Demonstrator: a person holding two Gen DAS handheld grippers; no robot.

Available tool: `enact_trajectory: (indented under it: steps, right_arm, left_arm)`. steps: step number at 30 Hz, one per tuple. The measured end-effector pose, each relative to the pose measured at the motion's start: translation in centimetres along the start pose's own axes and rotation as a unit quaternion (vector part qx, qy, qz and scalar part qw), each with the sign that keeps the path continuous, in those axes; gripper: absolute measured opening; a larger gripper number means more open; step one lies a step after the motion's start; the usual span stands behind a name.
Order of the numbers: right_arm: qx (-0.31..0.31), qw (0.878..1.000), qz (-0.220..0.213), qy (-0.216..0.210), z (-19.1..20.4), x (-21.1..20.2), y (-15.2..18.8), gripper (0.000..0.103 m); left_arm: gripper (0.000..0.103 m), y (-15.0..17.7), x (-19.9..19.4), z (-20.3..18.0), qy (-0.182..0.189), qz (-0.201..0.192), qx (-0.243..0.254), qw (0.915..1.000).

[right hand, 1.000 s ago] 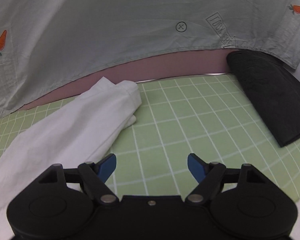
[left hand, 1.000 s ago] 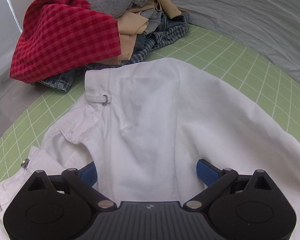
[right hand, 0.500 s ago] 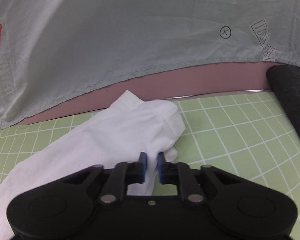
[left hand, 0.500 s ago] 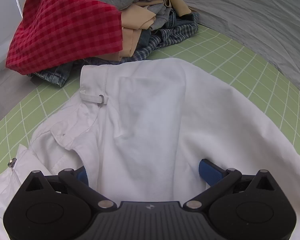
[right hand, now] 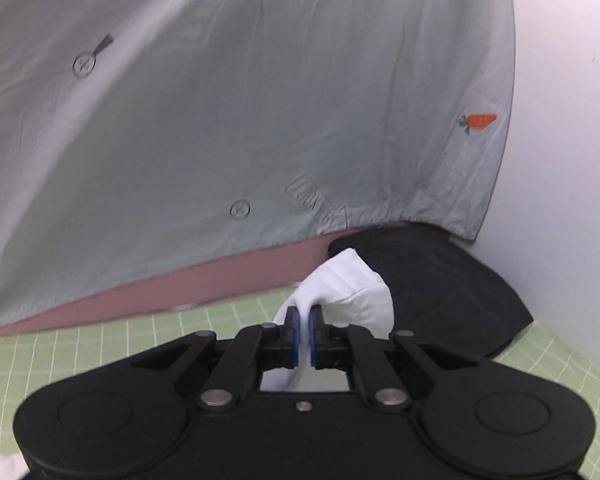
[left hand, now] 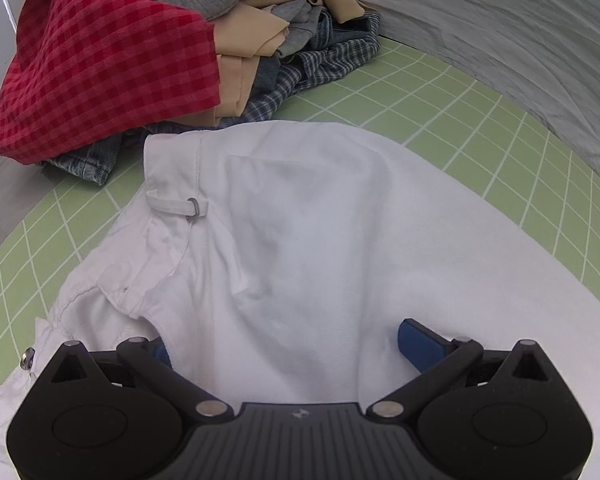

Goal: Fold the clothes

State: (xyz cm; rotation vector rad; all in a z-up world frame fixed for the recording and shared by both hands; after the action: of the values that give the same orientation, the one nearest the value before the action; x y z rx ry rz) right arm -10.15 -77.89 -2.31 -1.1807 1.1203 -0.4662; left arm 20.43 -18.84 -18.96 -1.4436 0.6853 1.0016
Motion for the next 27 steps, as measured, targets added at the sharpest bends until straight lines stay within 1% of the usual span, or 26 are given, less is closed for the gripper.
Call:
enact_trajectory:
  steps: [2, 3, 4, 5, 6, 7, 9, 10, 11, 14, 17, 20, 24, 27]
  right_arm:
    - [0.003, 1.000, -0.026, 0.000, 0.2, -0.1, -2.0, 0.005]
    - [-0.004, 1.000, -0.031, -0.003, 0.6, 0.3, -2.6, 0.005]
    - [-0.025, 0.999, -0.020, -0.011, 1.3, 1.3, -2.3, 0.006]
    - [-0.046, 0.999, -0.010, -0.018, 2.0, 2.4, -2.0, 0.012]
    - [-0.058, 0.998, 0.005, -0.024, 2.5, 3.4, -1.4, 0.020]
    - [-0.054, 0.998, 0.031, -0.028, 2.3, 4.1, -0.2, 0.032]
    - [-0.044, 0.995, 0.082, -0.034, 1.9, 5.5, 2.2, 0.033]
    - [-0.035, 0.994, 0.101, -0.034, 1.5, 5.9, 3.3, 0.036]
    - [-0.020, 0.994, 0.106, -0.027, 0.7, 5.6, 4.2, 0.038]
    - [0.024, 0.989, 0.144, 0.001, -1.7, 5.5, 7.8, 0.038]
    - [0.060, 0.984, 0.170, -0.013, -2.3, 6.1, 10.0, 0.038]
    - [0.072, 0.982, 0.171, -0.023, -1.5, 7.1, 10.8, 0.038]
    - [0.084, 0.982, 0.171, -0.001, -1.4, 10.2, 11.0, 0.038]
    - [0.089, 0.980, 0.180, 0.001, -1.3, 12.1, 11.1, 0.038]
  left_arm:
    - [0.103, 0.0, 0.0, -0.3, -0.002, -0.004, 0.002, 1.0000]
    - [0.103, 0.0, 0.1, -0.3, -0.004, -0.006, 0.001, 1.0000]
    - [0.103, 0.0, 0.0, -0.3, -0.005, -0.009, -0.001, 1.0000]
    - [0.103, 0.1, 0.1, -0.3, -0.005, -0.010, -0.003, 0.9999]
    - [0.103, 0.0, 0.1, -0.3, -0.005, -0.011, -0.004, 0.9999]
    - [0.103, 0.0, 0.1, -0.3, -0.005, -0.011, -0.003, 0.9999]
    - [0.103, 0.0, 0.1, -0.2, -0.004, -0.009, -0.002, 0.9999]
    - [0.103, 0.0, 0.1, -0.2, -0.004, -0.010, -0.002, 0.9999]
    - [0.103, 0.0, 0.1, -0.2, -0.004, -0.011, -0.003, 0.9999]
    - [0.103, 0.0, 0.1, -0.3, -0.009, -0.016, -0.008, 0.9998]
    - [0.103, -0.1, 0.0, -0.4, -0.013, -0.015, -0.012, 0.9997]
    - [0.103, -0.1, 0.0, -0.5, -0.014, -0.015, -0.014, 0.9997]
    - [0.103, -0.1, 0.0, -0.5, -0.013, -0.015, -0.014, 0.9997]
    - [0.103, 0.0, 0.0, -0.5, -0.013, -0.018, -0.015, 0.9997]
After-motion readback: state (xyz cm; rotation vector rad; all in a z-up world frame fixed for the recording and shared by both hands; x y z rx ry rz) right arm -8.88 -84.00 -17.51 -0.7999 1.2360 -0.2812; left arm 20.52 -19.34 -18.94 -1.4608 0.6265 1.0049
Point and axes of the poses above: each gripper's, at about its wrist camera, not at the fingertips, and x roughly the way its jaws point, z to its left, y to its underside, the point moved 8 cm from there along x, roughly the way its jaws point, and after that the axes turned 2 degrees about -y, right-handed, at the moved point
